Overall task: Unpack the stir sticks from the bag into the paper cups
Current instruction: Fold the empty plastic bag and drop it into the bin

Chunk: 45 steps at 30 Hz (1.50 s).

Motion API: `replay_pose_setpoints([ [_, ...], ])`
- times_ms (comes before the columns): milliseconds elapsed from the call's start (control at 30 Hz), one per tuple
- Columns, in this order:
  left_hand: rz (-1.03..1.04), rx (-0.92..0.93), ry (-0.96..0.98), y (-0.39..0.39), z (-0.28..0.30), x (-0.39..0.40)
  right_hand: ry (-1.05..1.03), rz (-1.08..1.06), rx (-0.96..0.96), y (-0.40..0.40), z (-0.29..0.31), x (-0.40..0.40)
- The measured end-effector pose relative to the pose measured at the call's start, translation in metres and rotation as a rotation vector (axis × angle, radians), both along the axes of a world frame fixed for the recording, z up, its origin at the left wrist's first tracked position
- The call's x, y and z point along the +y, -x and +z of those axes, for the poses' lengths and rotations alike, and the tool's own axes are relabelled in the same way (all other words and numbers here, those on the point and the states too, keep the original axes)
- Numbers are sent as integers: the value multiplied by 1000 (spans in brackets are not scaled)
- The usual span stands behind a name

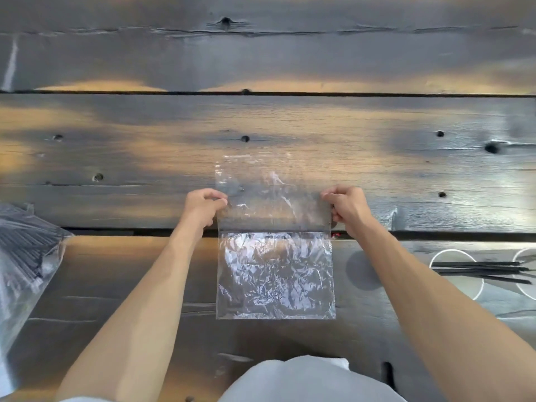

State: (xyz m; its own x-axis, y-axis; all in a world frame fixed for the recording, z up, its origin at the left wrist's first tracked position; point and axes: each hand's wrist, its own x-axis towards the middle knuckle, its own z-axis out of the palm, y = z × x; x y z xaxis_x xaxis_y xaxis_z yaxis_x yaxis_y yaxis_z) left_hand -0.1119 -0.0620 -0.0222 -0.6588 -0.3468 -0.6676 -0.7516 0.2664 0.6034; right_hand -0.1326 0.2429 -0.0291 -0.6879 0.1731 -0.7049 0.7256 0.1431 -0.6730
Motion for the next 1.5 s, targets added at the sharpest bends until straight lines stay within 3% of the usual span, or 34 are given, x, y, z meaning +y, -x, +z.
replay_pose_setpoints([
  [300, 77, 106, -263, -48, 24, -6, 302, 1, 140, -42, 30, 29],
  [467, 153, 147, -522, -96, 34, 2, 336, -35, 101, -84, 35, 37],
  [667, 172, 107, -477, -139, 36, 14, 277, -13, 96, -120, 34, 47],
  [867, 218, 107, -429, -166, 36, 26, 388, -111, 40, -147, 40, 52],
  [1100, 256, -2, -330, -184, 26, 22, 182, -42, -127, -185, 29, 47],
  [1500, 181, -44, -95, -194, 7, 26, -116, -12, -110, -204, 0, 38],
])
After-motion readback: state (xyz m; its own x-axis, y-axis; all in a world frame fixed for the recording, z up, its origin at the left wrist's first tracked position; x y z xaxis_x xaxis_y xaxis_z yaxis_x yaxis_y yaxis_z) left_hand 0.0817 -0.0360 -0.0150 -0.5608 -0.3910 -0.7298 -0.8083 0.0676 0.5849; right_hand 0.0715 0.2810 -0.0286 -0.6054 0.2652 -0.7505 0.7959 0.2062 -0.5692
